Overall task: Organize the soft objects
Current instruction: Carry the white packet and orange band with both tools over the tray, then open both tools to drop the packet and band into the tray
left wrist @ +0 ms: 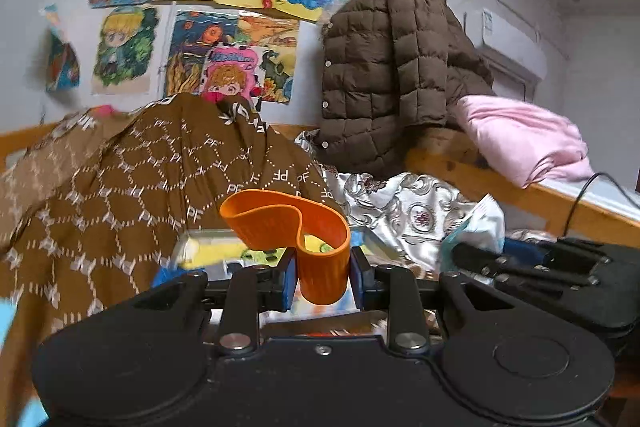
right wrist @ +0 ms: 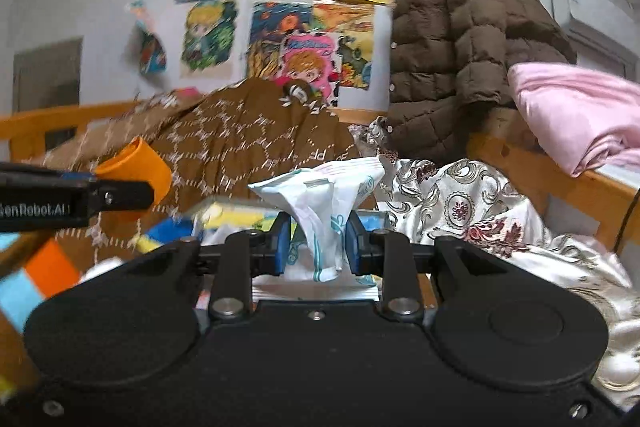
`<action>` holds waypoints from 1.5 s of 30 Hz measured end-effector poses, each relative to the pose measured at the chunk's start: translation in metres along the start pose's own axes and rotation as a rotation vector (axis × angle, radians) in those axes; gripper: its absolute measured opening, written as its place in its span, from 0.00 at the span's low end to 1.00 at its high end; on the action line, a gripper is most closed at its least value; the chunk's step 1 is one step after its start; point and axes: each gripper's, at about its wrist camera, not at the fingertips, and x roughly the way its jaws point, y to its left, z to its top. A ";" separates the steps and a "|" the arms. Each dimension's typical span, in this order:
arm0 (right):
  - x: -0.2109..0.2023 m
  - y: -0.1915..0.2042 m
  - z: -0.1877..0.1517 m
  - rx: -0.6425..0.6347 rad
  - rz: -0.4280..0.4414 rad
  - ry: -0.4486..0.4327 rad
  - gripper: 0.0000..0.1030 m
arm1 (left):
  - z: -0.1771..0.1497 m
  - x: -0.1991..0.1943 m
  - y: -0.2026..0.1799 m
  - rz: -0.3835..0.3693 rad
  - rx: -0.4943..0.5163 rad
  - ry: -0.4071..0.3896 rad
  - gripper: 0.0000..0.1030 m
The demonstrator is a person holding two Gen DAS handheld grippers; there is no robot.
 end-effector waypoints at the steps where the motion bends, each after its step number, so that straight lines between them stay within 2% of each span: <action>1: 0.007 -0.003 0.003 0.041 0.007 0.000 0.20 | 0.005 0.008 0.003 -0.003 0.008 0.010 0.28; 7: 0.056 -0.035 0.021 0.285 0.057 -0.014 0.20 | 0.026 0.066 0.015 -0.080 0.069 0.098 0.28; 10: 0.087 -0.051 0.021 0.370 0.056 0.027 0.20 | 0.029 0.098 0.019 -0.094 0.069 0.147 0.28; 14: 0.131 -0.058 0.015 0.375 0.049 0.139 0.20 | 0.028 0.138 0.028 -0.085 0.044 0.207 0.28; 20: 0.175 -0.070 0.005 0.409 0.039 0.229 0.21 | 0.017 0.186 0.033 -0.050 0.089 0.279 0.28; 21: 0.181 -0.060 0.003 0.431 0.034 0.250 0.21 | 0.015 0.193 0.034 -0.047 0.084 0.292 0.28; 25: 0.207 -0.065 -0.009 0.474 0.051 0.311 0.21 | 0.011 0.216 0.038 -0.044 0.027 0.351 0.28; 29: 0.217 -0.062 -0.023 0.479 0.051 0.335 0.22 | 0.008 0.226 0.035 -0.043 0.057 0.391 0.29; 32: 0.219 -0.060 -0.027 0.483 0.048 0.334 0.31 | 0.008 0.226 0.033 -0.029 0.071 0.400 0.33; 36: 0.218 -0.061 -0.027 0.489 0.049 0.338 0.37 | 0.010 0.222 0.035 -0.011 0.064 0.403 0.36; 38: 0.217 -0.062 -0.027 0.495 0.047 0.335 0.41 | 0.011 0.218 0.036 -0.010 0.063 0.405 0.39; 41: 0.192 -0.062 -0.015 0.505 0.048 0.321 0.48 | 0.010 0.212 0.032 -0.007 0.091 0.404 0.44; 45: 0.181 -0.066 -0.008 0.504 0.049 0.293 0.58 | 0.014 0.202 0.029 -0.002 0.094 0.393 0.55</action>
